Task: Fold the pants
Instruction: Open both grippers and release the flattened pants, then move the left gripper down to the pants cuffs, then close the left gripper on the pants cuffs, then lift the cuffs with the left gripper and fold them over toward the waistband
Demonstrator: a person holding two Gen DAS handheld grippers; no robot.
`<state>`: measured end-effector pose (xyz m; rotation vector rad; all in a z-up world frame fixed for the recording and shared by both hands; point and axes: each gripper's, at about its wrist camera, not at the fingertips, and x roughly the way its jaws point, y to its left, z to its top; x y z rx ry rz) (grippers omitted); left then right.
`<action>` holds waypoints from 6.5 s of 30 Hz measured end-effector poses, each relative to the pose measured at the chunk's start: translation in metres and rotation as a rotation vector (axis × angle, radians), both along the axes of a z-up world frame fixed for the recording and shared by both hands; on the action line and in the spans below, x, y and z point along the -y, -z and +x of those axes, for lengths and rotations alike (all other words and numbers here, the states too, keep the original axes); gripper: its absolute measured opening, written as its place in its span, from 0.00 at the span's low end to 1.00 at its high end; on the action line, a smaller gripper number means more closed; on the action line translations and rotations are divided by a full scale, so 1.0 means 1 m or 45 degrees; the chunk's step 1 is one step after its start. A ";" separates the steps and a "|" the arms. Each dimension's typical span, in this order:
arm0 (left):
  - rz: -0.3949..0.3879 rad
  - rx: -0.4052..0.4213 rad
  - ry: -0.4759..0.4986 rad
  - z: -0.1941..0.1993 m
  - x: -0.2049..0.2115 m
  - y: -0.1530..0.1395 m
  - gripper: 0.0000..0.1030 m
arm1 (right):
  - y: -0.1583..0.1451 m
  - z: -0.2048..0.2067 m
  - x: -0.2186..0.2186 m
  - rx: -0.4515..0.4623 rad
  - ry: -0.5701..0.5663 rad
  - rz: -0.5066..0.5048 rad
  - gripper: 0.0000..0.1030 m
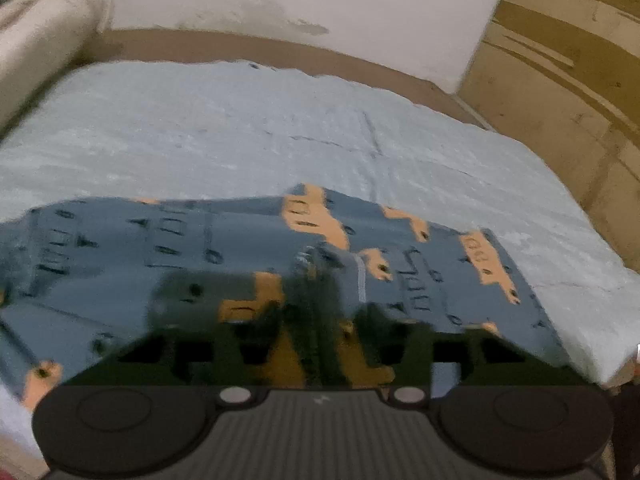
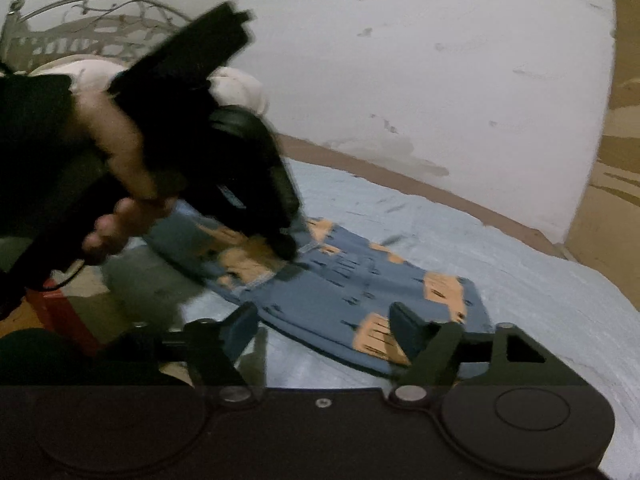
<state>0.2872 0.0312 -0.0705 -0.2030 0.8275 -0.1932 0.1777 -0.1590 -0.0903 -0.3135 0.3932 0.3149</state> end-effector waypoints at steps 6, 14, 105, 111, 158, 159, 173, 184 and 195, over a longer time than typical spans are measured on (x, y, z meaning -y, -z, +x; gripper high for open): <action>0.138 0.094 -0.127 -0.002 0.004 -0.001 0.88 | 0.000 0.020 0.035 0.045 0.189 0.036 0.99; 0.176 0.055 -0.258 0.015 -0.005 0.018 0.91 | 0.001 0.118 0.075 -0.048 0.267 0.019 0.99; -0.014 0.243 -0.616 -0.053 -0.158 0.029 0.38 | 0.038 0.070 -0.030 0.090 0.031 0.165 0.99; -0.031 0.205 -0.664 -0.050 -0.157 0.033 0.43 | 0.045 0.068 -0.028 0.095 0.023 0.181 0.99; 0.211 0.613 0.021 -0.054 0.082 -0.088 0.17 | 0.016 -0.019 0.128 0.407 0.343 0.501 0.99; 0.226 0.609 0.051 -0.054 0.091 -0.086 0.17 | 0.017 -0.019 0.129 0.401 0.351 0.495 0.99; 0.362 0.438 0.321 -0.040 0.184 -0.028 0.19 | 0.025 0.000 0.168 0.360 0.606 0.572 0.99; 0.337 0.341 0.388 -0.041 0.196 -0.007 0.50 | 0.031 0.007 0.181 0.328 0.651 0.584 0.99; 0.271 0.364 0.188 -0.054 0.168 -0.025 0.99 | 0.034 0.013 0.180 0.301 0.648 0.568 0.99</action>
